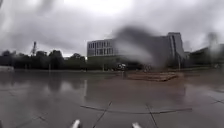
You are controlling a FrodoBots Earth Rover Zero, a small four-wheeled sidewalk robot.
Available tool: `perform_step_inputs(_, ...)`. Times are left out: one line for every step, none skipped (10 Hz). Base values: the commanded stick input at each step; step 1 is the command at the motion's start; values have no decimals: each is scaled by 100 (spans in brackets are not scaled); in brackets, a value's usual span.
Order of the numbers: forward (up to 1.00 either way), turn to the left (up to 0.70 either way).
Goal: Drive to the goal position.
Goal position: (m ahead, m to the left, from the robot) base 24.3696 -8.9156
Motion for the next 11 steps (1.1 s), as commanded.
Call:
perform_step_inputs(70,-32)
perform_step_inputs(70,-23)
perform_step_inputs(70,0)
perform_step_inputs(70,0)
perform_step_inputs(70,0)
perform_step_inputs(70,0)
perform_step_inputs(70,0)
perform_step_inputs(70,0)
perform_step_inputs(70,0)
perform_step_inputs(70,0)
perform_step_inputs(70,0)
